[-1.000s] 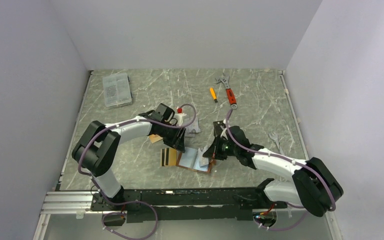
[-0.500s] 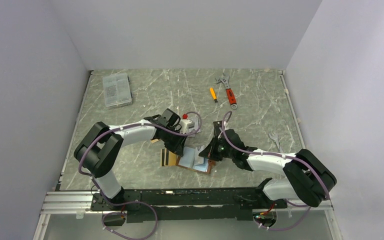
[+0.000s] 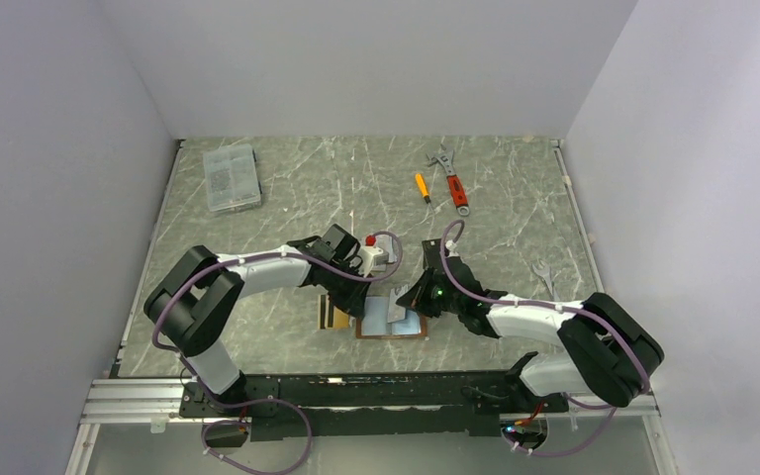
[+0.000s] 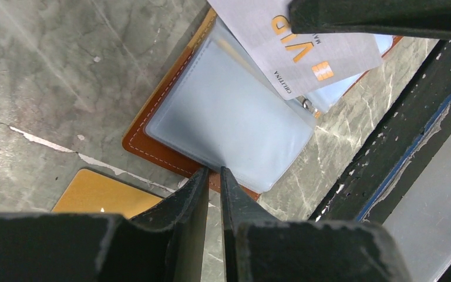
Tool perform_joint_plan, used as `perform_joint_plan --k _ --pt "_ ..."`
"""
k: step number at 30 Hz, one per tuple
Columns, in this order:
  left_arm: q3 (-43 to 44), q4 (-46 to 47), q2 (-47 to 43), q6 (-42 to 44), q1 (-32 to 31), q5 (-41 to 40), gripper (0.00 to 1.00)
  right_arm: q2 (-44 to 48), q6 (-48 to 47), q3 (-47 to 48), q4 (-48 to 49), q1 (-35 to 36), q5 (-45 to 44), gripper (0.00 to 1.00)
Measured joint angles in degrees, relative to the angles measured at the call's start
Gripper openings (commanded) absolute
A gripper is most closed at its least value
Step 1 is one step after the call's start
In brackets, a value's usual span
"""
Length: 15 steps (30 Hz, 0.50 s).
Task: Put the credit cards into the card holder
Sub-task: Insert the credit card into the card holder.
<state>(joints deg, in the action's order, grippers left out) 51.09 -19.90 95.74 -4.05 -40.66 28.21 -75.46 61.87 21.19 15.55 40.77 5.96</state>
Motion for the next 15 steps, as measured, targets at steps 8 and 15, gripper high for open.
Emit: perform_joint_plan --k 8,15 --pt "0.0 -0.1 0.0 0.3 -0.7 -0.2 0.17 -0.6 0.2 -1.0 2.7 0.0 0.5 0.00" --pt "0.0 -0.1 0.0 0.2 -1.3 -0.9 0.16 0.9 0.3 -3.6 5.6 0.0 0.8 0.00"
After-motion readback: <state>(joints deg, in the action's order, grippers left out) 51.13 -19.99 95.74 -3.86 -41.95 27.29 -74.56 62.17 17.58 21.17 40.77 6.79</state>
